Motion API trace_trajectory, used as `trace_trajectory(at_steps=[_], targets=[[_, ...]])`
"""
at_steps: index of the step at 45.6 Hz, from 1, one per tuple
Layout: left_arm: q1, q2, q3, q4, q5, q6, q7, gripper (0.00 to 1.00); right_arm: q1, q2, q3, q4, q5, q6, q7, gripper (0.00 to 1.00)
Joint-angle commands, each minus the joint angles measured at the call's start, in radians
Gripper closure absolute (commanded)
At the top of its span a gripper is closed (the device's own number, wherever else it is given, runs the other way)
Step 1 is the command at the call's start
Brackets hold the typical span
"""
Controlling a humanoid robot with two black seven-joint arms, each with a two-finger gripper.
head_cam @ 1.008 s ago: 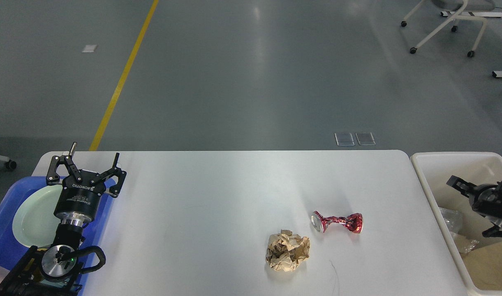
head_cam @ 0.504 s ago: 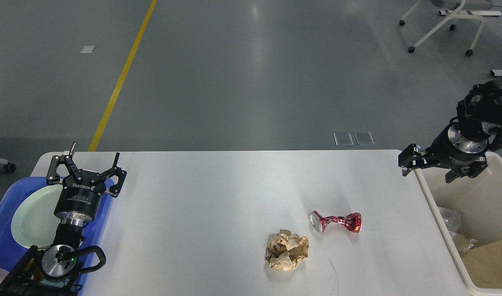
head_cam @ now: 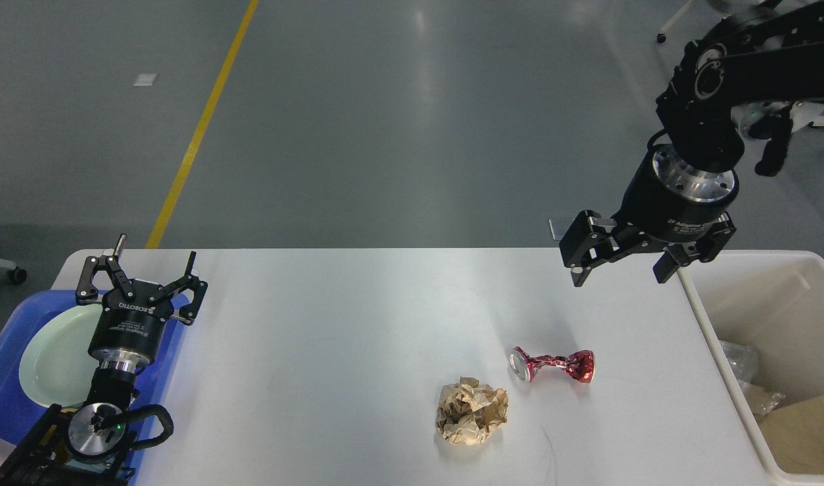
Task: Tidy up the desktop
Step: 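Raise the right gripper out of the bin toward the paper wad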
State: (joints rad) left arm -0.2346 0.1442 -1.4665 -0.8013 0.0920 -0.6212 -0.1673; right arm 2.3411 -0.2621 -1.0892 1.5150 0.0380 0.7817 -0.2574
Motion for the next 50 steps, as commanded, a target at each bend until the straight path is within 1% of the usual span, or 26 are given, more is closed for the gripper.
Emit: trace_trajectory(at_steps=[1, 3, 6, 15, 24, 33, 42, 45, 50], targets=[[0.000, 0.000, 0.000, -0.001, 0.000, 0.000, 0.000, 0.04, 0.072, 0.027, 0.011, 0.103, 0.046, -0.108, 0.000, 0.00], [0.000, 0.000, 0.000, -0.001, 0.000, 0.000, 0.000, 0.04, 0.057, 0.047, 0.012, 0.102, 0.048, -0.145, 0.000, 0.00], [0.000, 0.000, 0.000, 0.001, 0.000, 0.000, 0.002, 0.04, 0.023, 0.060, 0.011, 0.099, 0.048, -0.164, 0.000, 0.00], [0.000, 0.000, 0.000, -0.001, 0.000, 0.000, 0.002, 0.04, 0.012, 0.052, 0.017, 0.096, 0.046, -0.165, 0.009, 0.00], [0.000, 0.000, 0.000, -0.001, 0.000, 0.000, 0.002, 0.04, -0.095, 0.052, 0.092, 0.057, 0.046, -0.174, 0.009, 0.00], [0.000, 0.000, 0.000, 0.001, 0.000, 0.000, 0.002, 0.04, -0.325, 0.087, 0.181, -0.102, 0.046, -0.185, 0.001, 0.00], [0.000, 0.000, 0.000, -0.001, 0.000, 0.000, 0.002, 0.04, -0.594, 0.231, 0.213, -0.317, 0.045, -0.208, -0.002, 0.00], [0.000, 0.000, 0.000, 0.001, 0.000, 0.000, 0.002, 0.04, -0.652, 0.245, 0.224, -0.358, 0.045, -0.217, -0.002, 0.00], [-0.002, 0.000, 0.000, -0.001, 0.000, 0.000, 0.002, 0.04, -0.710, 0.245, 0.253, -0.383, 0.045, -0.248, -0.002, 0.00]])
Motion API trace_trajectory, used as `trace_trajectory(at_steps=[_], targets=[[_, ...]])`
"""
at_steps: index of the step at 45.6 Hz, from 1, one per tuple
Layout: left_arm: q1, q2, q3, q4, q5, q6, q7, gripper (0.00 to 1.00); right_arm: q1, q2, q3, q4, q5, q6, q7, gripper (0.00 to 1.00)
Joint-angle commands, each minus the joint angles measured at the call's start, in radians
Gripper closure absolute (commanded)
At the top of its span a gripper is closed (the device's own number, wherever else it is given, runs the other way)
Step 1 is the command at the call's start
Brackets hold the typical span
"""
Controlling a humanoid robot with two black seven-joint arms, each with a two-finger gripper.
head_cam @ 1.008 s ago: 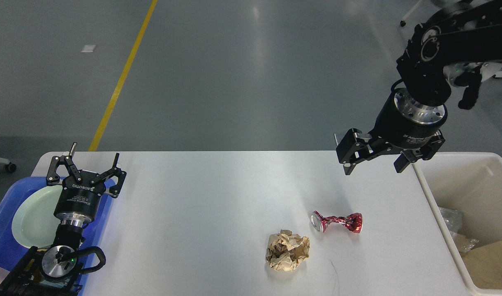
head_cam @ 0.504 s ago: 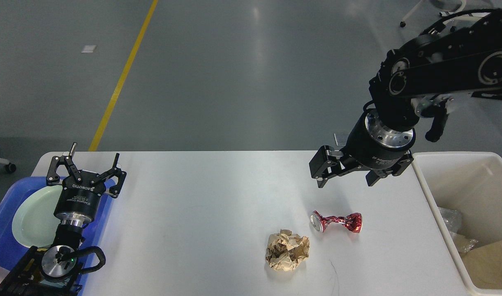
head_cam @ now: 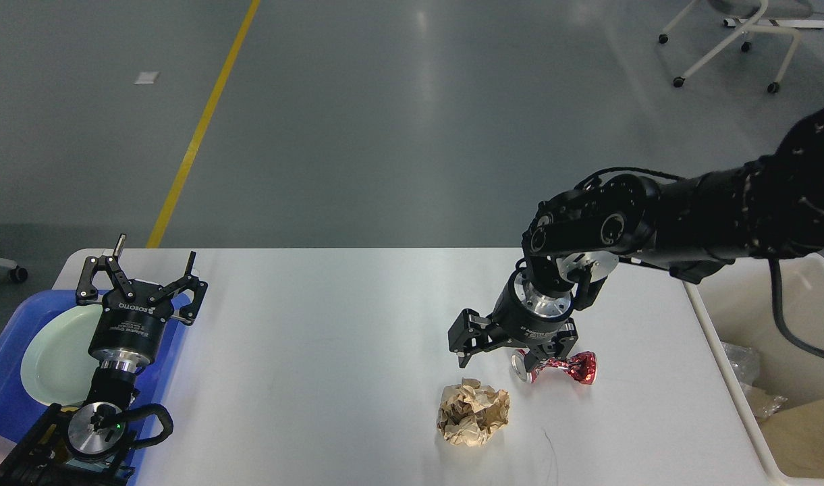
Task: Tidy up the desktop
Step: 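Raise the right gripper out of the bin toward the paper wad, then lower the right gripper onto the crumpled paper wad and grasp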
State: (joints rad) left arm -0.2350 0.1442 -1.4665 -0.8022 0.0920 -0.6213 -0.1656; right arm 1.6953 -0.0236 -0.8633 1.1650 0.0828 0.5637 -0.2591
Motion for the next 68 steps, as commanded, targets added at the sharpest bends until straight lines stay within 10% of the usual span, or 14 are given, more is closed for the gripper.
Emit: trace_trajectory(at_steps=[1, 68], targets=[[0.000, 0.000, 0.000, 0.000, 0.000, 0.000, 0.000, 0.04, -0.075, 0.007, 0.033, -0.034, 0.000, -0.039, -0.002, 0.00], [-0.001, 0.000, 0.000, 0.000, 0.000, 0.000, 0.000, 0.04, -0.418, 0.120, 0.121, -0.073, -0.005, -0.581, -0.057, 0.05]])
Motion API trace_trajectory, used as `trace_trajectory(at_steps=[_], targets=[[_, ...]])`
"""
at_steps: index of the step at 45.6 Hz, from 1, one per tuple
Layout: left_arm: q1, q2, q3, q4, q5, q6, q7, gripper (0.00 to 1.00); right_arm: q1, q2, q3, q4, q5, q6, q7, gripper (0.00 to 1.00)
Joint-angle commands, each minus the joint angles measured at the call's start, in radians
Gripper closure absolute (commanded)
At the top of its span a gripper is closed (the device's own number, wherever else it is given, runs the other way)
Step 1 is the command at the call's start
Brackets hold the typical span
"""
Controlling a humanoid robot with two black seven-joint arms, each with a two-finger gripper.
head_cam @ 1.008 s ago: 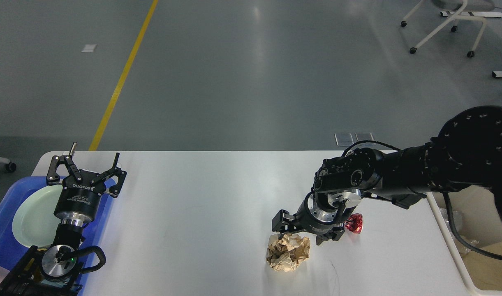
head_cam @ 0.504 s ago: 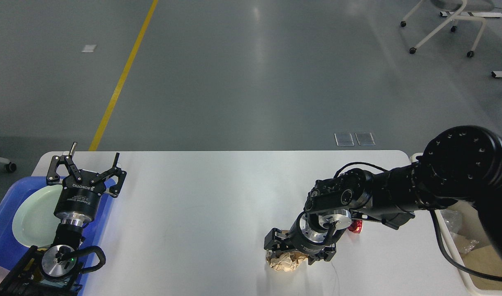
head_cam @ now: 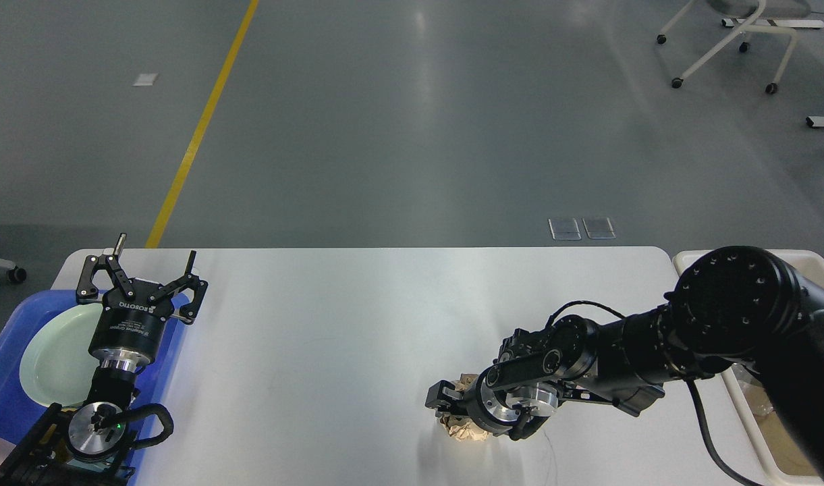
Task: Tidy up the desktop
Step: 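Lower the right gripper onto the crumpled paper wad and grasp, then lift the paper wad and carry it over the white bin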
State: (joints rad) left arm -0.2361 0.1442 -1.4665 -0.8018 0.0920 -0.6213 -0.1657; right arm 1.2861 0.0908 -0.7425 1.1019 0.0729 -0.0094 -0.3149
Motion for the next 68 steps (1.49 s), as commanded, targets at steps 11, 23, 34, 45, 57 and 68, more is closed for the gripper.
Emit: trace_trajectory(at_steps=[11, 23, 34, 45, 57, 68], targets=[[0.000, 0.000, 0.000, -0.001, 0.000, 0.000, 0.000, 0.04, -0.016, 0.007, -0.001, -0.002, 0.011, -0.004, 0.000, 0.83], [0.000, 0.000, 0.000, -0.001, 0.000, 0.000, 0.000, 0.04, -0.008, -0.003, 0.000, 0.004, 0.016, -0.009, 0.002, 1.00], [0.000, 0.000, 0.000, -0.001, 0.000, 0.000, 0.000, 0.04, 0.016, -0.013, -0.001, 0.006, 0.171, 0.011, 0.008, 1.00], [0.000, 0.000, 0.000, -0.001, 0.000, 0.000, 0.000, 0.04, 0.183, -0.075, -0.050, 0.171, 0.168, 0.081, 0.007, 1.00], [0.000, 0.000, 0.000, -0.001, 0.000, 0.000, 0.000, 0.04, 0.531, -0.220, -0.172, 0.381, 0.134, 0.276, 0.007, 1.00], [0.000, 0.000, 0.000, -0.001, 0.000, 0.000, 0.000, 0.04, 0.811, -0.344, -0.233, 0.455, 0.122, 0.563, 0.004, 1.00]])
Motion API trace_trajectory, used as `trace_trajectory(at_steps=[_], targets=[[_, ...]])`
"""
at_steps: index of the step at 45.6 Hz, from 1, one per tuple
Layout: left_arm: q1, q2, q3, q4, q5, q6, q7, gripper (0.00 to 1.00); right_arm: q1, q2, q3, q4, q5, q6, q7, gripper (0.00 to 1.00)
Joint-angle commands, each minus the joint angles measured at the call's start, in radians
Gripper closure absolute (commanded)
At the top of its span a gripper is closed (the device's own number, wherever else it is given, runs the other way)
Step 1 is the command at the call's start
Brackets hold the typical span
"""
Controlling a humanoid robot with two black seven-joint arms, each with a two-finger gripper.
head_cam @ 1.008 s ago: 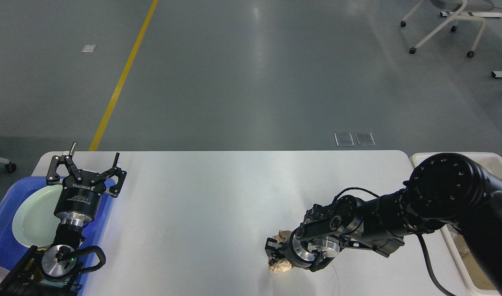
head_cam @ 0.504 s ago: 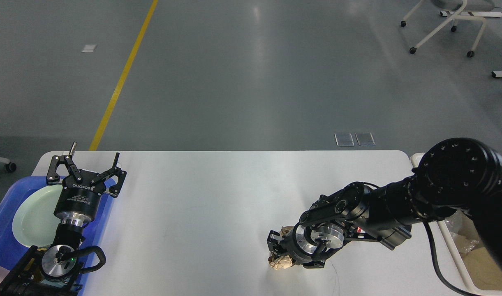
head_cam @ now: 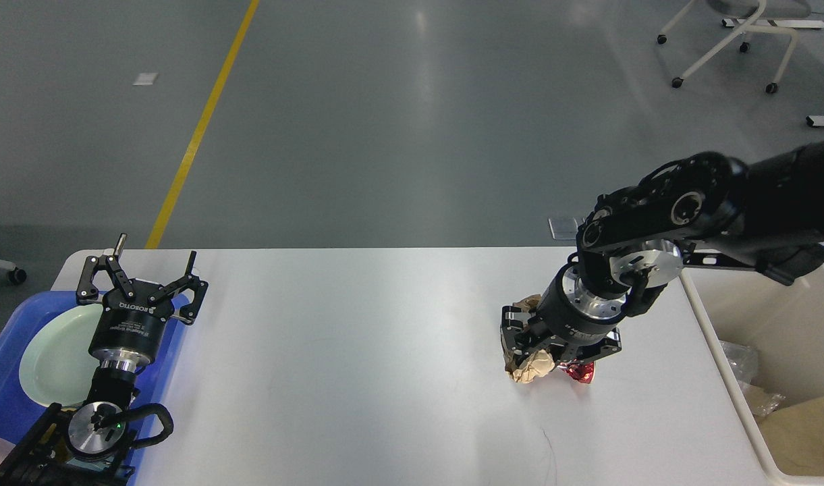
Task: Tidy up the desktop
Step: 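Lift the paper wad and carry it over the white bin, then lower into the bin and open the right gripper to drop the wad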
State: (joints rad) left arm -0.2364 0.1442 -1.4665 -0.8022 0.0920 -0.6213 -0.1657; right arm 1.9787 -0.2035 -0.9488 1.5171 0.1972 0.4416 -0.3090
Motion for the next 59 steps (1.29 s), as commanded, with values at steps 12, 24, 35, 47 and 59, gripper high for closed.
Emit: trace_trajectory(at_steps=[12, 24, 35, 47, 59], targets=[[0.000, 0.000, 0.000, 0.000, 0.000, 0.000, 0.000, 0.04, 0.247, -0.062, -0.093, 0.137, -0.007, 0.118, -0.001, 1.00], [0.000, 0.000, 0.000, 0.000, 0.000, 0.000, 0.000, 0.04, 0.227, -0.088, -0.163, 0.100, 0.007, 0.089, -0.001, 1.00], [0.002, 0.000, 0.000, 0.000, 0.000, 0.000, -0.002, 0.04, 0.062, -0.270, -0.263, -0.101, -0.010, 0.060, -0.001, 1.00], [0.002, 0.000, 0.000, 0.000, 0.000, 0.000, -0.002, 0.04, -0.273, -0.451, -0.223, -0.501, -0.085, 0.054, 0.001, 1.00], [0.002, 0.000, 0.000, 0.001, 0.000, 0.000, -0.002, 0.04, -0.707, -0.473, 0.021, -0.883, -0.090, 0.007, 0.004, 1.00]])
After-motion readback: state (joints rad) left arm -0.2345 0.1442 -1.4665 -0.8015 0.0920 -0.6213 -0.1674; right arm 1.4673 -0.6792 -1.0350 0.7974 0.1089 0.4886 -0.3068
